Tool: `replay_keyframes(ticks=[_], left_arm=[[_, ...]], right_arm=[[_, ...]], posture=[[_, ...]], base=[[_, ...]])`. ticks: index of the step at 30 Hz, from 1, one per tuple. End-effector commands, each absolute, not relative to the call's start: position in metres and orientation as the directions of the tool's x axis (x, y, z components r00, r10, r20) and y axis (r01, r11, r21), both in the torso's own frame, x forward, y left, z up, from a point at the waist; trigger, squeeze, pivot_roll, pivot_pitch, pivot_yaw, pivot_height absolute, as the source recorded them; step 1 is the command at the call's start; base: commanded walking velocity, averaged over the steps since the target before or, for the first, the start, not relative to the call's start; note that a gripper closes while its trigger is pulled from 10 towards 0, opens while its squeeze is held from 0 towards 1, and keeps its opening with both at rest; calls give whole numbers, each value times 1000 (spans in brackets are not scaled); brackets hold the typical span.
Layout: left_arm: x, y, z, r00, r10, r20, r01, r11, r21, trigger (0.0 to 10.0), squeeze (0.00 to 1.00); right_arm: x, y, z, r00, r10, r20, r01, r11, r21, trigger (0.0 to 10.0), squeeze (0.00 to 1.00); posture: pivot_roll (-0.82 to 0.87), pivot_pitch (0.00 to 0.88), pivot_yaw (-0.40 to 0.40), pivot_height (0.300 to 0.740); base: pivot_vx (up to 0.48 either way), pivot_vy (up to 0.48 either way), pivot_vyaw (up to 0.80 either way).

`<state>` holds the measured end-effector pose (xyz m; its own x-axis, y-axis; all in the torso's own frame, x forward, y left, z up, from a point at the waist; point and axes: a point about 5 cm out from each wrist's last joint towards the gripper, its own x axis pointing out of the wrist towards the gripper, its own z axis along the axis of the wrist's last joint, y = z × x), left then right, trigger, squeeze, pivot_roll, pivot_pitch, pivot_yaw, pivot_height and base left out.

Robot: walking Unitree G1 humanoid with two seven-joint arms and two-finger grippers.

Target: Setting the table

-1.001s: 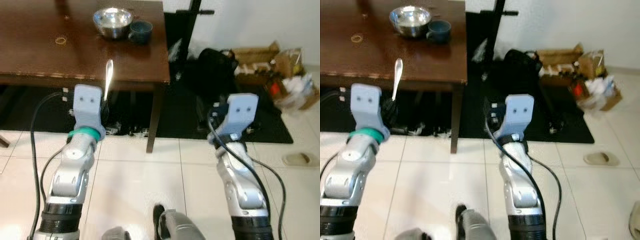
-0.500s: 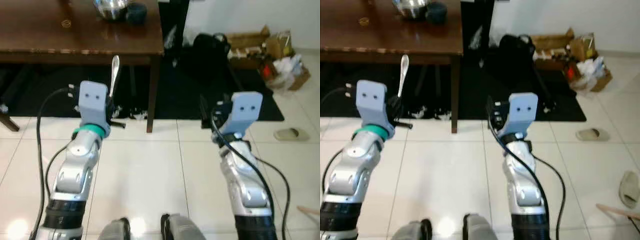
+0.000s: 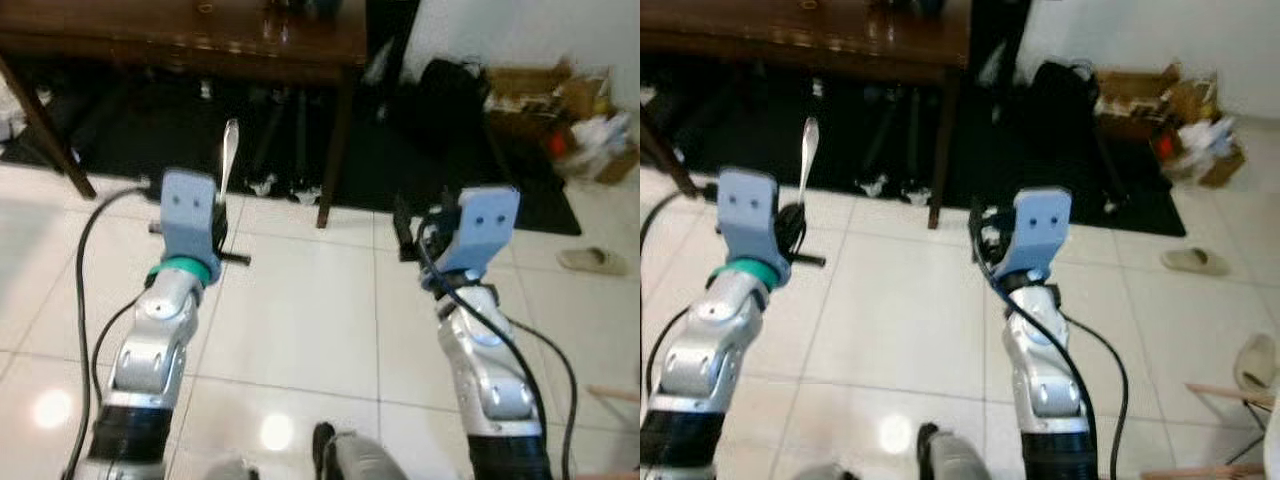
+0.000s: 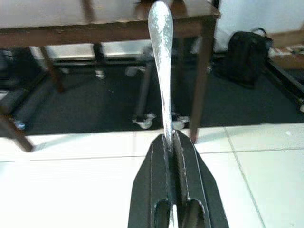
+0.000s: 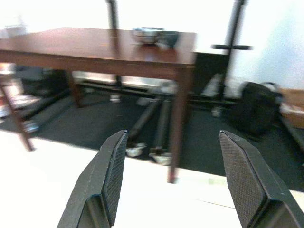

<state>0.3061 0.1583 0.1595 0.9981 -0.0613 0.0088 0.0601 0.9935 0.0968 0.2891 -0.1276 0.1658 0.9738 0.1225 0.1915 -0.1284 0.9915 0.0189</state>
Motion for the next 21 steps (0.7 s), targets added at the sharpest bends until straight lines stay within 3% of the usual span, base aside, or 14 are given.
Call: replay_keyframes(ticks=[1,5,21], left_arm=[[307,155,159,998,-68,5,68,993,93,10000,0],[306,154,159,997,-71,3,71,993,93,10000,0],[307,158,156,1000,-25,-17,27,993,112,10000,0]], right_arm=[[289,-132,164,977,118,178,-122,993,12,10000,0],[289,-132,164,976,125,179,-128,992,5,10000,0],[287,-127,164,968,173,182,-174,985,-10,10000,0]], posture=[[-38,0,32,740],[-38,0,32,740],[-35,6,31,740]], base=[[0,0,0],[0,0,406],[0,0,793]])
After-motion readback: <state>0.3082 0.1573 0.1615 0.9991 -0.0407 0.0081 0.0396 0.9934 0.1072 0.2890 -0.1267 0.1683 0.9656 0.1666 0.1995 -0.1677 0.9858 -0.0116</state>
